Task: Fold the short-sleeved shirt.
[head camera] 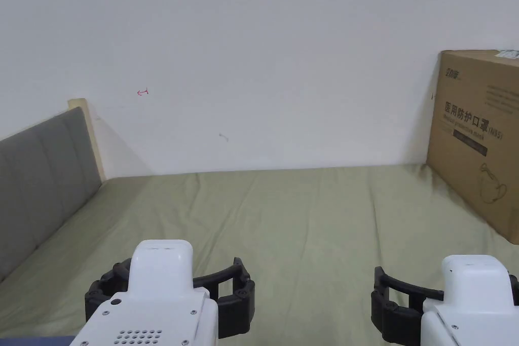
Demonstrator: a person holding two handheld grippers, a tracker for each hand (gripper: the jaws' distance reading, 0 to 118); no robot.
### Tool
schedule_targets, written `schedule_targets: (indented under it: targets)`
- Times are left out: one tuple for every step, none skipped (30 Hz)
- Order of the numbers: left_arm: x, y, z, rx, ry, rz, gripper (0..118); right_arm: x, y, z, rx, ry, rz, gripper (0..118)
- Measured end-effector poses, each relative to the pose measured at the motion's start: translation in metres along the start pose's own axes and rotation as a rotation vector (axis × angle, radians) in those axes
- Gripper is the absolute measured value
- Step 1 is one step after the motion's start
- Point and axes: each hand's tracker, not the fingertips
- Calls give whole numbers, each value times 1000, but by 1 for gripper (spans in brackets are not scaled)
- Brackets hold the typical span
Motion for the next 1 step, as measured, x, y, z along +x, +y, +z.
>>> schedule_targets:
  targets:
    - [0, 0, 0, -6, 1, 4, 113, 0, 0, 0, -2, -1, -3, 116]
